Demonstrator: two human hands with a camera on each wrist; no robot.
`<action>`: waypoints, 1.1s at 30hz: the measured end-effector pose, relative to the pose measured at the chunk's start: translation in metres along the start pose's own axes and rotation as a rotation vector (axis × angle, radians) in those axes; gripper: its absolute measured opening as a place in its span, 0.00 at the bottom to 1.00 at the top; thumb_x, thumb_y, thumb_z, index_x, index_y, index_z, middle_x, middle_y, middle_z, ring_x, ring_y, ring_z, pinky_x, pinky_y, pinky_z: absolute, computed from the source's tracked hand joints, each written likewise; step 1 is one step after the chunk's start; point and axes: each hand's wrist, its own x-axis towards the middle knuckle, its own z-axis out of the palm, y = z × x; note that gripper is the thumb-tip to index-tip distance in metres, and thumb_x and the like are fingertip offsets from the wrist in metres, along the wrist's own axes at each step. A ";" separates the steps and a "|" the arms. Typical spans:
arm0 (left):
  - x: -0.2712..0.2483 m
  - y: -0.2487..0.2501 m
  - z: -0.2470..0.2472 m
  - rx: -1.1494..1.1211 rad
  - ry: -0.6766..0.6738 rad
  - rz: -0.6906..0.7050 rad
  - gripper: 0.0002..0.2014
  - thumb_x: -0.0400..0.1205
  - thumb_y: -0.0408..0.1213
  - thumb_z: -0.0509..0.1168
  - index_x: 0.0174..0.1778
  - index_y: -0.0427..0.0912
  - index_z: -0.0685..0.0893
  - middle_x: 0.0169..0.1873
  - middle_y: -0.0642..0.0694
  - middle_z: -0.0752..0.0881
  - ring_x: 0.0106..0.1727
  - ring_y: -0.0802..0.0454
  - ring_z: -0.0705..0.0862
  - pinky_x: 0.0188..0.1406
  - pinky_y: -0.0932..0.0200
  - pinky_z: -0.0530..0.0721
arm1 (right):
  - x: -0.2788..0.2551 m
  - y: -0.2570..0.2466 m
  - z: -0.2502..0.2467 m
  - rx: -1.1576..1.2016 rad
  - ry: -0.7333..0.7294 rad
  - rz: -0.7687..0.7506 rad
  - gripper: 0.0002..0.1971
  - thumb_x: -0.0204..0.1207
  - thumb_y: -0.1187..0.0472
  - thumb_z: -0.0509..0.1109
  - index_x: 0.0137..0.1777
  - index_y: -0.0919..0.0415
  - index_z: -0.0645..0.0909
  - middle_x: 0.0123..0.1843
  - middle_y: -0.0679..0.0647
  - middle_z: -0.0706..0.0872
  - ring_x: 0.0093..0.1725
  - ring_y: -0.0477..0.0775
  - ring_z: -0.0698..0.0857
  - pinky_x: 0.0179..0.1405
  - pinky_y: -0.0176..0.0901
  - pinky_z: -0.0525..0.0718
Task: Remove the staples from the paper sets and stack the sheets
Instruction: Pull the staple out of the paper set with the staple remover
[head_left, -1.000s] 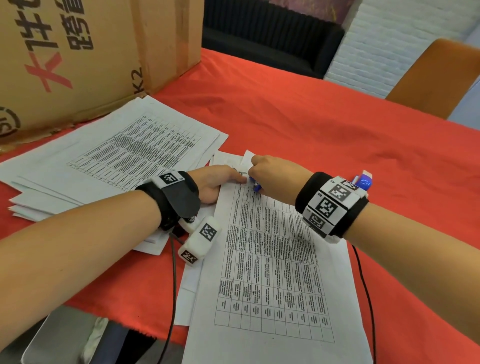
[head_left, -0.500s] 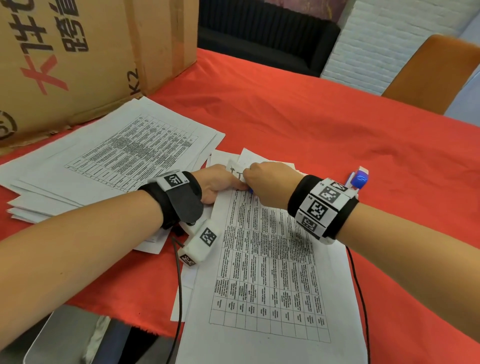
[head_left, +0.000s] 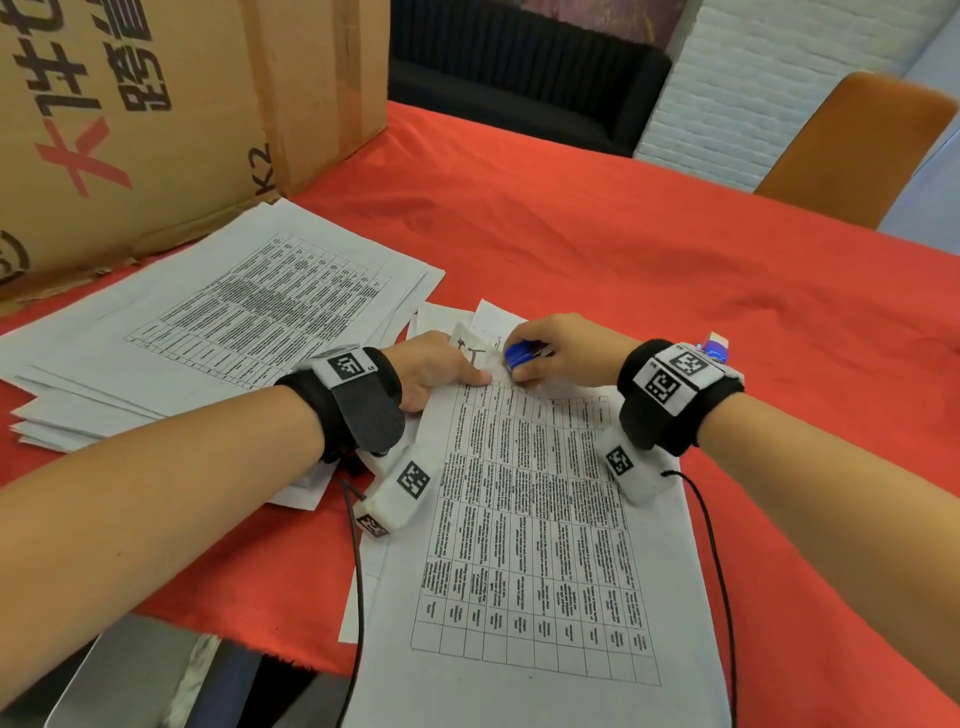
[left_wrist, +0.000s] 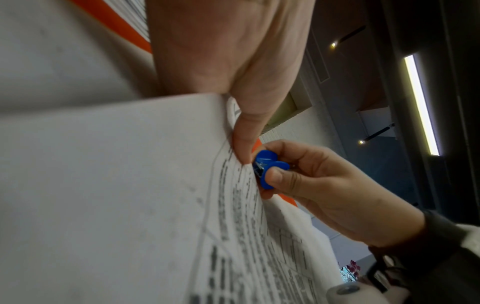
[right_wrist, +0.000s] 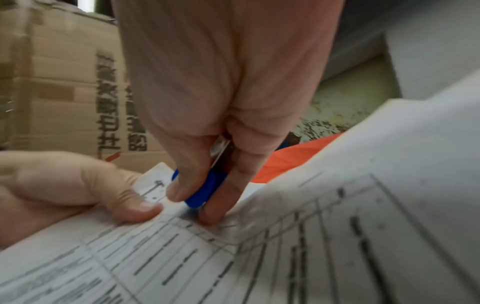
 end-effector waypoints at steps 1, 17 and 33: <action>0.001 0.000 0.000 0.003 0.004 -0.002 0.24 0.75 0.22 0.70 0.67 0.32 0.75 0.52 0.31 0.87 0.48 0.34 0.89 0.49 0.35 0.87 | 0.000 0.003 -0.001 0.021 -0.010 0.004 0.16 0.77 0.55 0.72 0.63 0.55 0.81 0.52 0.48 0.83 0.52 0.49 0.79 0.50 0.37 0.72; 0.003 0.000 0.006 0.099 0.071 -0.004 0.18 0.75 0.25 0.71 0.61 0.30 0.77 0.53 0.31 0.86 0.52 0.33 0.87 0.54 0.35 0.85 | -0.011 0.040 0.020 1.100 -0.006 0.073 0.07 0.82 0.73 0.61 0.57 0.72 0.77 0.47 0.66 0.83 0.42 0.53 0.89 0.48 0.36 0.88; -0.015 0.028 0.034 -0.719 -0.180 -0.055 0.15 0.86 0.23 0.45 0.44 0.25 0.76 0.39 0.31 0.81 0.38 0.41 0.81 0.34 0.52 0.87 | -0.023 -0.020 -0.017 -0.196 0.158 -0.189 0.16 0.79 0.60 0.69 0.63 0.67 0.76 0.59 0.61 0.81 0.58 0.59 0.79 0.54 0.43 0.71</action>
